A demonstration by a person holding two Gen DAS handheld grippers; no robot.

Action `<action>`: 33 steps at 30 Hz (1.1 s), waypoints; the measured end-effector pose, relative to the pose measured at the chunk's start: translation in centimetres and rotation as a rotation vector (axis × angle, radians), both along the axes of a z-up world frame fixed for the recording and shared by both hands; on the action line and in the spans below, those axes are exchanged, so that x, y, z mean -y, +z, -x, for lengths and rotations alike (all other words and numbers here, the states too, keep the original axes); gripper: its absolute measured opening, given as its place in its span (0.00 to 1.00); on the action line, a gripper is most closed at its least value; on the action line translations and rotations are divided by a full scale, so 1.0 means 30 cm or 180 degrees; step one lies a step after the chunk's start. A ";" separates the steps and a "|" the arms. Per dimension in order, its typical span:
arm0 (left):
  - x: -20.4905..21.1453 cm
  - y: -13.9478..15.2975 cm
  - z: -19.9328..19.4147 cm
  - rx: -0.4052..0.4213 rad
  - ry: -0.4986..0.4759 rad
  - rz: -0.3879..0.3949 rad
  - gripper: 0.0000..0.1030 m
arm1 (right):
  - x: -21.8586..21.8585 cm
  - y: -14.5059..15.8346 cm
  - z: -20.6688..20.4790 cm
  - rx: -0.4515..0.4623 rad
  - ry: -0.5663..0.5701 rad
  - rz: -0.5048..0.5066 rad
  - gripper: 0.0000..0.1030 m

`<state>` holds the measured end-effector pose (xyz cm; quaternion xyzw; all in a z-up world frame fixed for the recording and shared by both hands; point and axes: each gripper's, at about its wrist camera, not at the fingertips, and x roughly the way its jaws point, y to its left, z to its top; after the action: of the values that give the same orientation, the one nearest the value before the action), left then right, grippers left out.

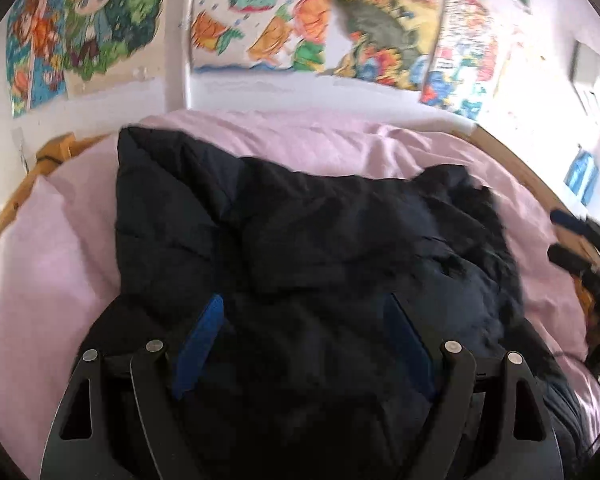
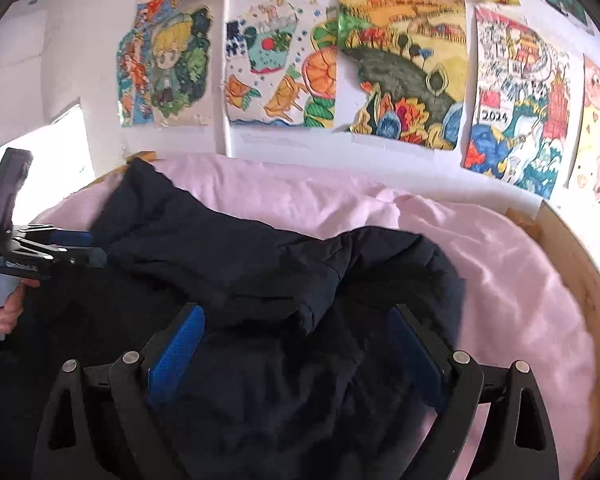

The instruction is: Fold large clothes

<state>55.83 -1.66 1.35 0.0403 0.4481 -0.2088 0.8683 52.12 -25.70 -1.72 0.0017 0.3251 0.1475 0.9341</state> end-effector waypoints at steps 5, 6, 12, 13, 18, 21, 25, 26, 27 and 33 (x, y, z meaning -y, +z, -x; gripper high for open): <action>0.030 0.155 0.166 -0.0027 -0.0225 -0.0078 0.76 | -0.022 0.217 0.180 0.0114 0.0193 0.0193 0.91; 0.036 0.180 0.188 -0.0040 -0.0243 -0.0072 0.76 | -0.030 0.245 0.205 0.0152 0.0223 0.0201 0.93; 0.058 0.352 0.383 -0.0113 -0.0292 0.0042 0.81 | -0.058 0.398 0.422 0.0201 0.0302 0.0056 0.97; 0.057 0.374 0.418 -0.0124 -0.0273 0.0078 0.83 | -0.061 0.416 0.467 0.0249 0.0322 0.0044 0.98; 0.032 0.465 0.601 -0.0125 -0.0176 0.0240 0.87 | -0.082 0.445 0.649 0.0268 0.0335 0.0000 1.00; 0.014 0.488 0.693 -0.0087 0.0005 0.0062 0.99 | -0.105 0.432 0.724 0.0209 0.0326 0.0050 1.00; -0.025 0.490 0.783 0.0075 0.0145 0.0048 0.99 | -0.161 0.383 0.818 0.0104 0.0378 0.0272 1.00; -0.032 0.485 0.797 0.0107 0.0165 0.0040 0.99 | -0.181 0.361 0.837 0.0084 0.0420 0.0356 1.00; -0.046 0.479 0.804 0.0125 0.0185 0.0051 0.99 | -0.190 0.345 0.855 0.0074 0.0456 0.0392 1.00; -0.062 0.411 0.850 0.0139 0.0067 -0.0192 0.99 | -0.310 0.205 0.952 0.0062 0.0942 0.0895 1.00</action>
<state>30.32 0.19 13.69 0.0663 0.4356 -0.1851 0.8784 23.56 -16.38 4.43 -0.1780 0.3301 0.2363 0.8964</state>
